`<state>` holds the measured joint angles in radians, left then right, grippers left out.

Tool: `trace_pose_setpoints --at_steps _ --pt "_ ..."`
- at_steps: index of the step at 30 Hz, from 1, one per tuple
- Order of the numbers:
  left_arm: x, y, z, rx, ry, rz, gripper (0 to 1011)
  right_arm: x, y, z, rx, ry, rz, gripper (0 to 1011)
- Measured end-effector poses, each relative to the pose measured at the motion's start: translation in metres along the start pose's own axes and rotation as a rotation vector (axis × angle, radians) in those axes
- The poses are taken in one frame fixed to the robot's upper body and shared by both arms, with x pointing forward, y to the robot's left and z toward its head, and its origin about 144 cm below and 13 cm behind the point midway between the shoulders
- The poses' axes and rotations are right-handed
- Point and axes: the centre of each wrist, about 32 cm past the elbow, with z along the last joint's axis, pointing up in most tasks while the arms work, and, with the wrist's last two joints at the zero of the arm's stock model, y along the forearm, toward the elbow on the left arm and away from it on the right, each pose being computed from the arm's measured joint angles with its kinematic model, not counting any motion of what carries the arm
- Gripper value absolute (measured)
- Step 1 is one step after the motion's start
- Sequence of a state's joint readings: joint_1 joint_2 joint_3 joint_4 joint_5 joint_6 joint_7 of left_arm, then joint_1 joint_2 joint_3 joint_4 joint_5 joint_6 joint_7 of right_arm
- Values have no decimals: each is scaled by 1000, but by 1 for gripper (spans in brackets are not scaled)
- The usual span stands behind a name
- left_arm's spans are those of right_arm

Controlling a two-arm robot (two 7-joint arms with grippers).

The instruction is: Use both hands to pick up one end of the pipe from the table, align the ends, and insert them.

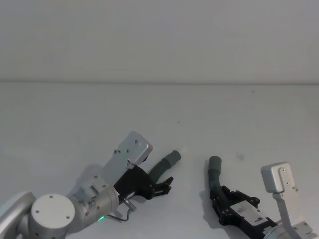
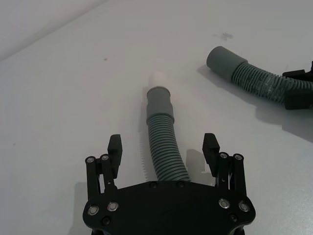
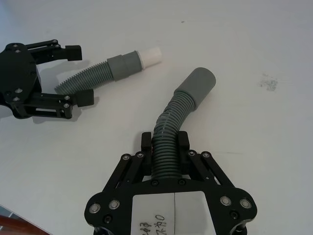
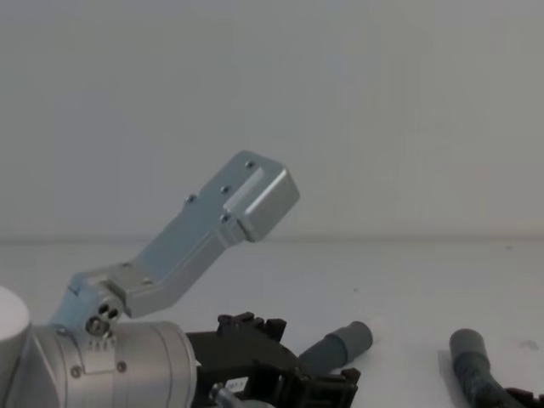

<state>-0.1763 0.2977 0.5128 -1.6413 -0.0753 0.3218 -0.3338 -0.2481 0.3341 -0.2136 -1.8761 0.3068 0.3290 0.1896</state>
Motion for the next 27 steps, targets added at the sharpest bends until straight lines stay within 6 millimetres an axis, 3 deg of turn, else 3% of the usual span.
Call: trace_pose_setpoints --at_steps 27 --pt "12 4 13 63 -1 5 1003 0 0 0 0 0 0 290"
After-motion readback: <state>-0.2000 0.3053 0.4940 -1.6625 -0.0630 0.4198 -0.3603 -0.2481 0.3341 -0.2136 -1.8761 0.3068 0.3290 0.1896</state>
